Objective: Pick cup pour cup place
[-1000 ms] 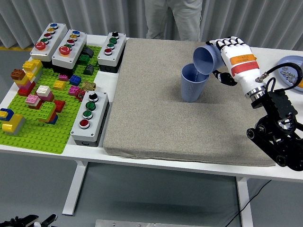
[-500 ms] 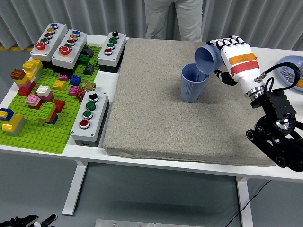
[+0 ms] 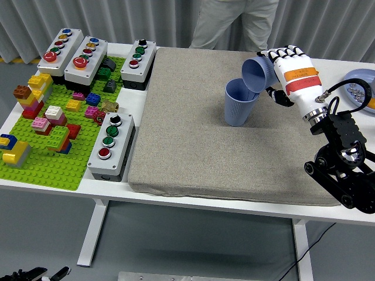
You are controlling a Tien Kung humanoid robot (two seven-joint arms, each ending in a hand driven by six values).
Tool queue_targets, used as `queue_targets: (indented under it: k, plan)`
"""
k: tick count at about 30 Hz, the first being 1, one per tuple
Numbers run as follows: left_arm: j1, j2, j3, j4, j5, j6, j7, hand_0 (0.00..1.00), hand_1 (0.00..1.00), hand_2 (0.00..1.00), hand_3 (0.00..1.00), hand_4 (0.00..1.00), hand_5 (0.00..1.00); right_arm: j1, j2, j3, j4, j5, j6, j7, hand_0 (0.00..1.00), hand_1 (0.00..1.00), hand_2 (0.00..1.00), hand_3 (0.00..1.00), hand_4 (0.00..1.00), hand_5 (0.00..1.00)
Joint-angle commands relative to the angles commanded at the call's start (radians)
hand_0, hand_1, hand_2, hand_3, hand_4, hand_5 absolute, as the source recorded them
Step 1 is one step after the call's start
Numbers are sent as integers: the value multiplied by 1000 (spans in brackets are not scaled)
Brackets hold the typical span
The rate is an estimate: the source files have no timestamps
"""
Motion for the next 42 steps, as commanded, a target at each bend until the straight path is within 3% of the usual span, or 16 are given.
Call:
queue_targets:
  k: [6, 11, 19, 22, 24, 32, 42]
  plan:
    - [4, -1, -5, 0, 5, 0, 1, 767, 771, 832, 699, 507, 998, -13, 5, 53, 10, 181, 0, 65, 867, 645, 531, 535, 657, 2]
    - [6, -1, -4, 0, 4, 0, 0, 767, 770, 832, 699, 506, 998, -19, -2, 96, 43, 348, 0, 77, 864, 644, 530, 533, 657, 2]
    - [5, -2, -1, 0, -1, 1, 0, 767, 770, 832, 699, 506, 998, -58, 4, 228, 98, 685, 120, 12, 862, 647, 532, 533, 655, 2]
    - [6, -4, -1, 0, -1, 0, 0, 767, 770, 832, 699, 506, 998, -105, 16, 327, 105, 815, 215, -51, 860, 648, 534, 533, 655, 2]
    - [6, -5, -2, 0, 2, 0, 1, 767, 770, 832, 699, 506, 998, -128, 22, 368, 97, 899, 252, -65, 860, 648, 534, 533, 655, 2]
    - [6, -7, 0, 0, 2, -1, 1, 767, 770, 832, 701, 505, 998, -188, 35, 421, 79, 1223, 291, -56, 860, 651, 534, 535, 651, 2]
    - [0, -10, 7, 0, -1, -3, 1, 768, 770, 832, 700, 504, 998, -225, 43, 414, 90, 1217, 282, -33, 860, 655, 534, 535, 650, 2]
